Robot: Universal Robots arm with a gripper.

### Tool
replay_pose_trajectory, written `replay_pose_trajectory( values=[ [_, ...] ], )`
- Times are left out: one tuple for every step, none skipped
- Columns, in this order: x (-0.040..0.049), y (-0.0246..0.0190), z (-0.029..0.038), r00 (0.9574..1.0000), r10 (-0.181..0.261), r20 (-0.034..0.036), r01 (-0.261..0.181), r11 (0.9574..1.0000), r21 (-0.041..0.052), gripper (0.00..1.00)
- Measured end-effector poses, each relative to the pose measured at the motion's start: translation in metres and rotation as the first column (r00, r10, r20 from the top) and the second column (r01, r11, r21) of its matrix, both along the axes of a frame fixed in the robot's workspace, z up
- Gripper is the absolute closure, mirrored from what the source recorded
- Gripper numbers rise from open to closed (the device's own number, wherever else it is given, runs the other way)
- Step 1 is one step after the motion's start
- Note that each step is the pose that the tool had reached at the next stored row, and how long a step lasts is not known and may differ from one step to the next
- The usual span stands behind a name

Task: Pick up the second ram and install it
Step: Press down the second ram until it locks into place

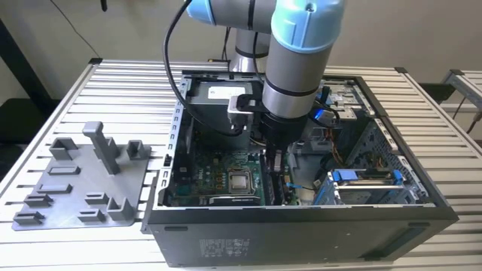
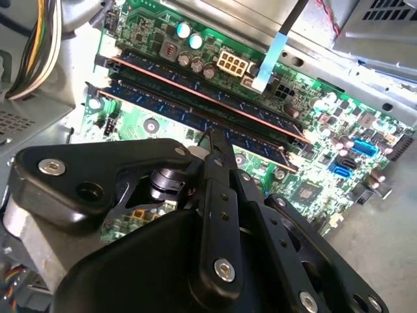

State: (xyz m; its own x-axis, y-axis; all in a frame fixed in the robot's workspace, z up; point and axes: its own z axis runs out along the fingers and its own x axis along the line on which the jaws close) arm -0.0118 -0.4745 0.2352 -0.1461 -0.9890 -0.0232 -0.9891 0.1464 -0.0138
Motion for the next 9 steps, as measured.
replay_pose_trajectory(
  values=[
    [0.0, -0.0002, -0.0004, 1.0, 0.007, 0.0, -0.007, 1.0, -0.0001, 0.89],
    [0.0, -0.0004, -0.0007, 0.9999, 0.016, -0.0001, -0.016, 0.9999, -0.0002, 0.89],
    [0.0, -0.0004, -0.0008, 0.9997, 0.025, -0.0001, -0.025, 0.9997, -0.0003, 0.89],
    [0.0, -0.0004, -0.0008, 0.9995, 0.032, -0.0001, -0.032, 0.9995, -0.0005, 0.89],
    [0.0, -0.0004, -0.0008, 0.9995, 0.033, -0.0001, -0.033, 0.9995, -0.0005, 0.89],
    [0.0, -0.0004, -0.0009, 0.9994, 0.034, -0.0002, -0.034, 0.9994, -0.0004, 0.89],
    [0.0, -0.0004, -0.0009, 0.9994, 0.035, -0.0001, -0.035, 0.9994, -0.0003, 0.89],
    [0.0, -0.0004, -0.001, 0.9994, 0.036, -0.0001, -0.036, 0.9994, -0.0002, 0.89],
    [0.0, -0.0004, -0.0014, 0.9994, 0.036, 0.0, -0.036, 0.9994, 0.0, 0.89]
  ],
)
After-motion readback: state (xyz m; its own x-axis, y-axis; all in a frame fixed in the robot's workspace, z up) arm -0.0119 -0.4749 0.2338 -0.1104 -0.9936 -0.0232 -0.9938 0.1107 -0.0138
